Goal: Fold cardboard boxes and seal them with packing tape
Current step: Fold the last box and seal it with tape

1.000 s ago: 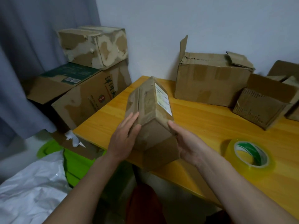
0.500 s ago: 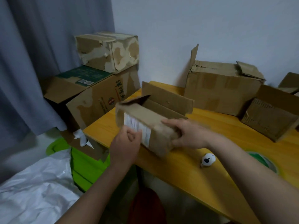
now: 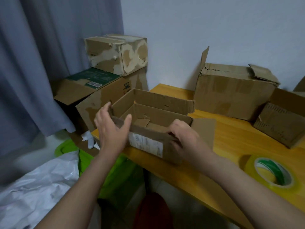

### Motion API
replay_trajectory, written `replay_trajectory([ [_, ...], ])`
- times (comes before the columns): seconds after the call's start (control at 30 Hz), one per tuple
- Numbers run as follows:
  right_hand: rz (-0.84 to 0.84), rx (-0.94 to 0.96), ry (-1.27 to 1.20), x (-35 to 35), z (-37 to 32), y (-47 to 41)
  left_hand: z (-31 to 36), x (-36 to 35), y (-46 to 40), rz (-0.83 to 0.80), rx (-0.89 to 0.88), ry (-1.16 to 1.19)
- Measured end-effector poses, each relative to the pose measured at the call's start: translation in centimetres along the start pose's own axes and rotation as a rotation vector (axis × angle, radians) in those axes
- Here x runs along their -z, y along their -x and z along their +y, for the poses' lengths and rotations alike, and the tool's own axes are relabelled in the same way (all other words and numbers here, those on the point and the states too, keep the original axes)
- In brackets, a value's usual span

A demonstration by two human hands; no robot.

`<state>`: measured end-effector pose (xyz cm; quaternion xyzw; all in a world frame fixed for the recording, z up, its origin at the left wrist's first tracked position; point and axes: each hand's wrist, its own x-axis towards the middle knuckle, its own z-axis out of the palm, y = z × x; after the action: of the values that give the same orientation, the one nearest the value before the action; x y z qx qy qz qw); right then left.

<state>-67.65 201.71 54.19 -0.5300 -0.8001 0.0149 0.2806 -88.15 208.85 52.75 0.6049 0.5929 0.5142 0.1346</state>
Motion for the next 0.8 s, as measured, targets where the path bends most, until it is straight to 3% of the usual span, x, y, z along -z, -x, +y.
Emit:
replay_trajectory([
  [0.1,0.085,0.079,0.098,-1.0,0.8,1.6,-1.0,0.3,-1.3,-0.065,0.3,0.278],
  [0.17,0.138,0.026,0.125,-1.6,1.7,2.6,-1.9,0.2,-1.4,-0.056,0.413,0.319],
  [0.3,0.284,-0.322,0.089,-2.0,1.8,4.9,-2.6,-0.3,-1.6,-0.119,0.565,0.453],
  [0.43,0.142,-0.749,-0.113,-2.4,2.5,6.5,-2.9,0.5,-3.8,-0.256,0.623,0.355],
  [0.57,0.054,-0.924,-0.124,-2.5,4.1,5.6,-1.9,1.6,-8.0,-0.652,0.555,0.079],
  [0.67,0.131,-0.771,-0.294,-2.3,4.5,4.2,-0.8,1.0,-10.0,-0.86,0.477,-0.06],
  [0.8,0.101,-0.582,-0.497,-2.1,4.2,1.5,-0.8,-0.4,-11.0,-0.925,0.439,-0.196],
])
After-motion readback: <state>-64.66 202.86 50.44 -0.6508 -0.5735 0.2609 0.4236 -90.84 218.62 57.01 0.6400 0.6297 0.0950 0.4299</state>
